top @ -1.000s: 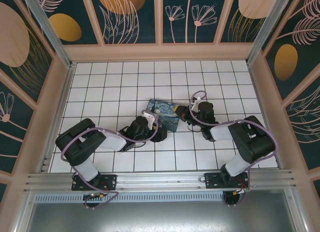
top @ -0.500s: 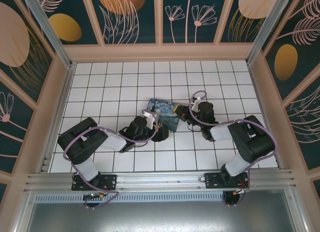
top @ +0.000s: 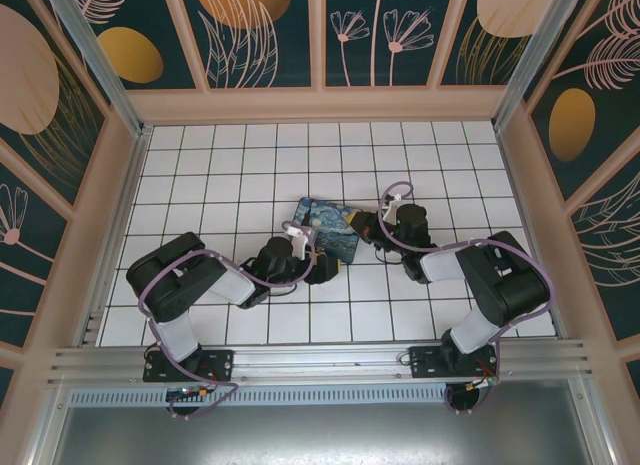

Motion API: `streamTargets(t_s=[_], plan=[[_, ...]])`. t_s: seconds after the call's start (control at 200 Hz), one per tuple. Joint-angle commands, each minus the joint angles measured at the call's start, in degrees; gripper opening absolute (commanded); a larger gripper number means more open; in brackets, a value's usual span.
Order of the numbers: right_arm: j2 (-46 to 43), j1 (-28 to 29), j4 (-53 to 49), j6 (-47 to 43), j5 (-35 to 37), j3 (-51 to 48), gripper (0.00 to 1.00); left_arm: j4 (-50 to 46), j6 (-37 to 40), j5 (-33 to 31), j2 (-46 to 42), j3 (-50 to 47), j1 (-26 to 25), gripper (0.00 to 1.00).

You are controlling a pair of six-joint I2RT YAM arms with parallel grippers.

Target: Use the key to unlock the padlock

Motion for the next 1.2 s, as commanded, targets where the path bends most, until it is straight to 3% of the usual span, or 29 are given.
streamTargets(t_s=[0.0,0.265,0.626,1.011,1.196], plan=[[0.32,0.14,0.67,0.31,0.0,0.41,0.0,4.45,-1.98,1.4,0.16,-0.86,-0.06,0.72],[0.7,0.08,0.78,0.2,0.08,0.5,0.0,8.38,-4.75,1.97,-3.89,-3.55,-0.1,0.7],[1.54,0.1,1.54,0.62,0.09,0.38,0.0,13.9,-7.8,1.22,1.36,-4.06,-0.08,0.69],[1.83,0.06,1.72,0.62,0.18,0.26,0.0,18.59,-9.78,1.01,3.45,-5.16,-0.09,0.56],[1.94,0.07,1.85,0.73,0.25,0.15,0.0,21.02,-10.97,1.06,3.85,-5.65,-0.1,0.65]])
